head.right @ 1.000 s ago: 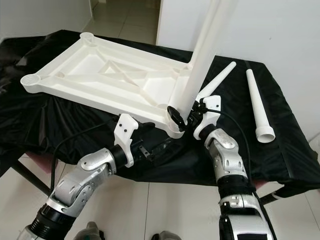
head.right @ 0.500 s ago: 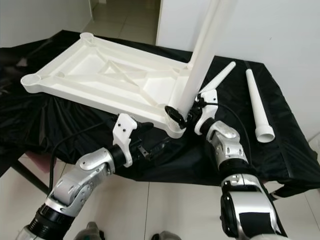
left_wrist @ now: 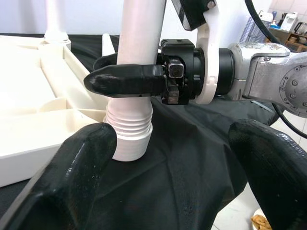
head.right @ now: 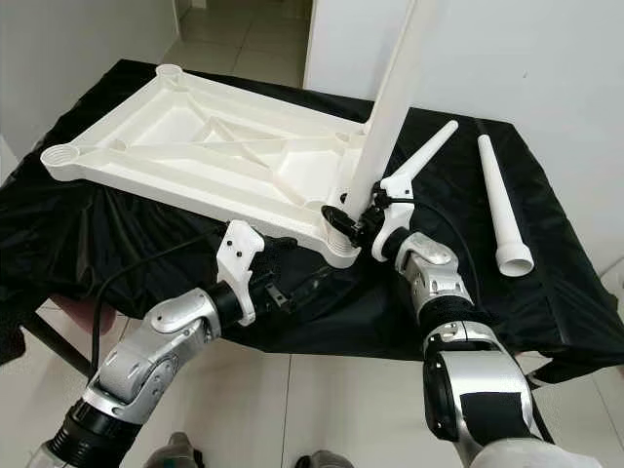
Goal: Building children table
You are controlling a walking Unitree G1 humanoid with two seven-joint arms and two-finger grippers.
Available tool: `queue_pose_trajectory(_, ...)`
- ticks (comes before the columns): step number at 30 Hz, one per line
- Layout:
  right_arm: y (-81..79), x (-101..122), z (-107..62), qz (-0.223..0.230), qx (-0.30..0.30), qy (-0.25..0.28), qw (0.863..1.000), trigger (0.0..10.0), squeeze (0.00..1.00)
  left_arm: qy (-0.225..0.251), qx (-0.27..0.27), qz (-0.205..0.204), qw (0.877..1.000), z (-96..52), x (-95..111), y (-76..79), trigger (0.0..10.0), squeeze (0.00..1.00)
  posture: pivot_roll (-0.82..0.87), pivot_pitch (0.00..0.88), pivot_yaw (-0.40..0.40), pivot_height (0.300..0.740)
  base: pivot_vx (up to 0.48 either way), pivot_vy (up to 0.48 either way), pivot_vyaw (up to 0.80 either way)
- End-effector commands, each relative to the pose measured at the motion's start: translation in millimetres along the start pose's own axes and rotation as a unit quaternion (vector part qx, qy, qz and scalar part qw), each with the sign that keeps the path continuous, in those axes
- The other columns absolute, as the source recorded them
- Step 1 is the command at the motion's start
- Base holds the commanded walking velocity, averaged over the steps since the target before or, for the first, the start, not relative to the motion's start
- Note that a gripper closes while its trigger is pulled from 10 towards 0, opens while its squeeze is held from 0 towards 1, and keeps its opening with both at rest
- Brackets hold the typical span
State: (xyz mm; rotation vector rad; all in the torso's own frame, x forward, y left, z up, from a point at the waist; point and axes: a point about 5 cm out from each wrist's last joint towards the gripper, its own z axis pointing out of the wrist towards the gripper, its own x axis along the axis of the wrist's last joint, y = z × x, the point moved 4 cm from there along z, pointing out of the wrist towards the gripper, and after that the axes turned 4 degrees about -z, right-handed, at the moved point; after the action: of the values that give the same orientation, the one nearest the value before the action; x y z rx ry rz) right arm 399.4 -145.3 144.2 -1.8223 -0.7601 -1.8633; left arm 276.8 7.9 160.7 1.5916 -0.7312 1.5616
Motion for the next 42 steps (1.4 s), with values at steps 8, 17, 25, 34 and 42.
queue_pose_trajectory(8,15.6,-7.7,-10.0,0.005,-0.05,-0.015,0.999,10.0,0.0,-0.001,-0.017,0.001,1.0,1.6,1.0,5.4,10.0,0.0,0.11,0.023,-0.082,0.74,0.0,0.0,0.0)
queue_pose_trajectory(17,36.8,2.0,-14.4,0.008,-0.15,0.003,0.989,10.0,0.0,-0.003,-0.024,0.0,1.0,2.3,0.2,8.2,10.0,0.0,0.11,0.021,-0.082,0.74,0.0,0.0,0.0)
queue_pose_trajectory(25,27.9,10.5,-8.9,0.01,-0.197,0.037,0.98,10.0,0.0,-0.004,-0.024,-0.004,1.0,2.1,-2.5,10.8,10.0,0.0,0.1,0.019,-0.091,0.74,0.0,0.0,0.0)
queue_pose_trajectory(34,0.5,6.8,-2.5,0.039,-0.303,0.065,0.95,10.0,0.0,-0.003,-0.028,-0.009,1.0,4.6,-4.2,13.1,10.0,0.0,0.09,0.005,-0.093,0.74,0.0,0.0,0.0)
queue_pose_trajectory(42,-10.3,5.3,-3.2,0.05,-0.375,0.062,0.924,10.0,0.0,-0.004,-0.036,-0.009,0.999,6.6,-5.3,15.2,10.0,0.0,0.08,0.0,-0.087,0.74,0.0,0.0,0.0)
